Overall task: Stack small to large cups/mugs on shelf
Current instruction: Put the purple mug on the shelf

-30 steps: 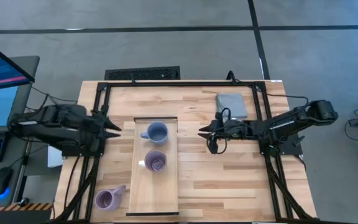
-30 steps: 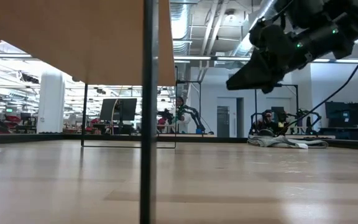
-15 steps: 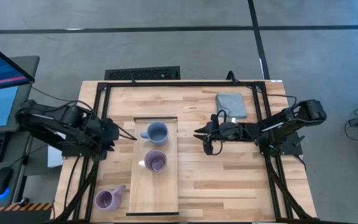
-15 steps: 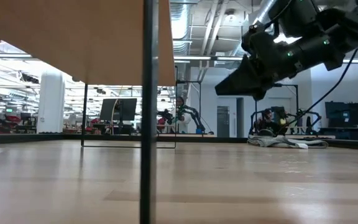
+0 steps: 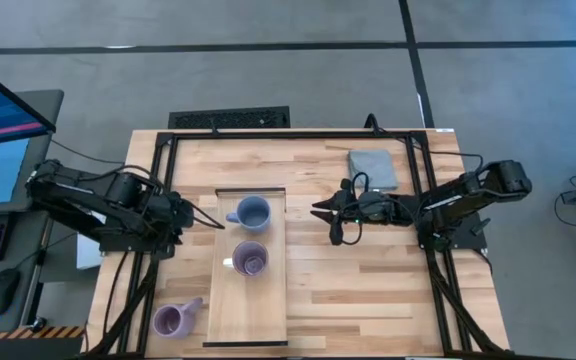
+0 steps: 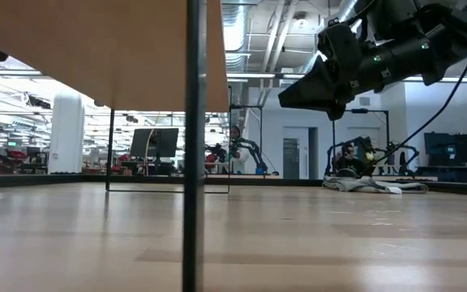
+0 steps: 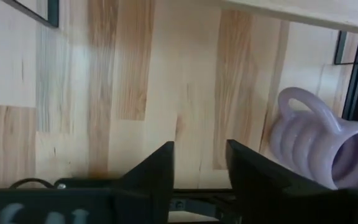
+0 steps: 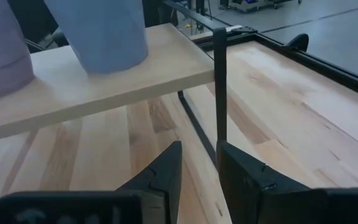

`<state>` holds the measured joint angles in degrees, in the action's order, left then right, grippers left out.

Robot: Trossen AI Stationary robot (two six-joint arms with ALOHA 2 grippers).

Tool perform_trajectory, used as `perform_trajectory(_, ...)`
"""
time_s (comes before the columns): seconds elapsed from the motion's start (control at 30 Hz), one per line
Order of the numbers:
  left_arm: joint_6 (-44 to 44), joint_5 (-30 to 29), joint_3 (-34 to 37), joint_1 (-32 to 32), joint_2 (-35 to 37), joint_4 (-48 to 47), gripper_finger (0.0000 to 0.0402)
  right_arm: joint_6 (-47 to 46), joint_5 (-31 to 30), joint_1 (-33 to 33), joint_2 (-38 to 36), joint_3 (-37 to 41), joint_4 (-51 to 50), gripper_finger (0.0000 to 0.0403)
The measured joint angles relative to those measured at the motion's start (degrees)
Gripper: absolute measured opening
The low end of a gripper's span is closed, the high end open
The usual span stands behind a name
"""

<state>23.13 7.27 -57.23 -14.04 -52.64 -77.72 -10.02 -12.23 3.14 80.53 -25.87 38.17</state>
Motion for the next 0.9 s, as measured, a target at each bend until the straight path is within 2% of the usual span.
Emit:
perform_trajectory(0.2,-4.6,-2.4,0.0,0.0,0.0,-0.1,0.0197,0.0,0.0,0.0,0.0,0.0,-0.1,0.0123)
perform_trajectory(0.3,-0.7,-4.1,0.0,0.0,0.0,-1.5,0.0211,0.0,0.0,0.0,0.0,0.0,-0.1,0.0123)
perform_trajectory(0.47,6.3,-2.7,0.2,-3.4,0.0,-4.9,0.0215,0.1,0.0,0.0,0.0,0.0,-0.9,0.0123)
perform_trajectory(0.7,12.8,-2.0,0.2,-15.0,0.0,0.5,0.0215,0.0,0.0,-0.8,0.0,0.0,-4.5,0.0123)
perform_trajectory(0.9,22.6,-8.8,0.2,-27.9,0.0,6.1,0.0215,0.0,0.0,-0.7,0.0,0.0,-4.6,0.0123)
